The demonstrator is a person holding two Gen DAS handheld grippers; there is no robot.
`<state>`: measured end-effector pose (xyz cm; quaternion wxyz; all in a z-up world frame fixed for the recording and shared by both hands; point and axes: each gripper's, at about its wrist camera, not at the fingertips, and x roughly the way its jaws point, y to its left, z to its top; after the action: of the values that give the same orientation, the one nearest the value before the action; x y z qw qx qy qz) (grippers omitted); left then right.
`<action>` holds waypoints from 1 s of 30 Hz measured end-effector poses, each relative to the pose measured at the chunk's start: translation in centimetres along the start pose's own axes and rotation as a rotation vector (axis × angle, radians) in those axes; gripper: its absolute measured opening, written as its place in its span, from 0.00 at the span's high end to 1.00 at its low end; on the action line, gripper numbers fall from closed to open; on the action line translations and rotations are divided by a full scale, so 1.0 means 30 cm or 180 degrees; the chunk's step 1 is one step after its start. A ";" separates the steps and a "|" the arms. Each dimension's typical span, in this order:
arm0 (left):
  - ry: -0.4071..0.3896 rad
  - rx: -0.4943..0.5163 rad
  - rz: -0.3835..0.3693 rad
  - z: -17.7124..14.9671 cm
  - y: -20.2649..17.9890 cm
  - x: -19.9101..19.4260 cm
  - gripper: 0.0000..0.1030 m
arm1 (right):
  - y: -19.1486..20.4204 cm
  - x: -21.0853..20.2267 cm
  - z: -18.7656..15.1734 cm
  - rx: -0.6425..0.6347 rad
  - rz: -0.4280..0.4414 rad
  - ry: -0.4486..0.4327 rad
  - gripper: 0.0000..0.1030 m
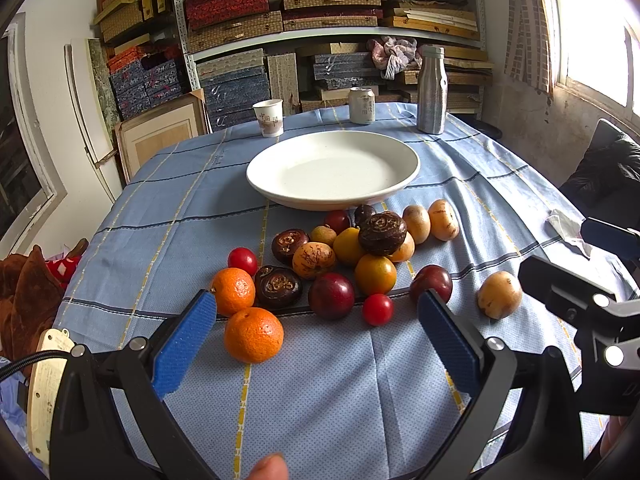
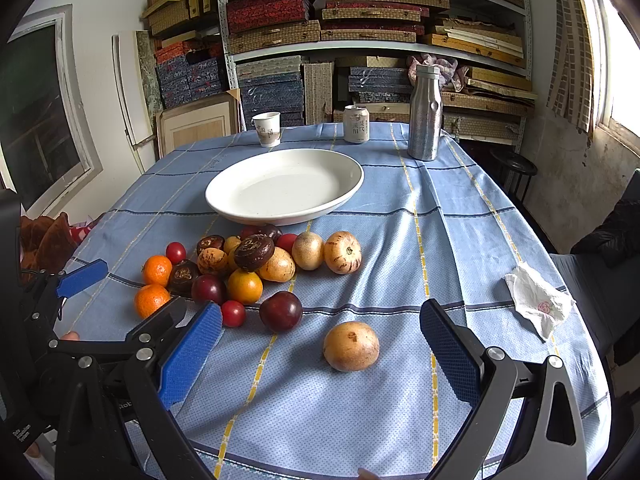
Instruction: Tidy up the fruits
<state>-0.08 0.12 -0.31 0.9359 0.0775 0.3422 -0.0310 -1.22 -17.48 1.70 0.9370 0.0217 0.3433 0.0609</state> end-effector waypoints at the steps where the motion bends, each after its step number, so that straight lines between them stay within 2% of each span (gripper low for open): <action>1: 0.0000 0.0000 -0.0003 0.001 -0.002 -0.002 0.04 | 0.000 0.000 0.000 0.0000 0.0000 -0.0001 0.03; 30: 0.0002 0.0003 -0.0003 0.001 -0.003 -0.002 0.04 | 0.006 -0.005 0.001 -0.0009 -0.0001 -0.0001 0.03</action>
<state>-0.13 0.03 -0.25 0.9357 0.0777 0.3426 -0.0317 -1.35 -17.34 1.84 0.9371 0.0204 0.3431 0.0611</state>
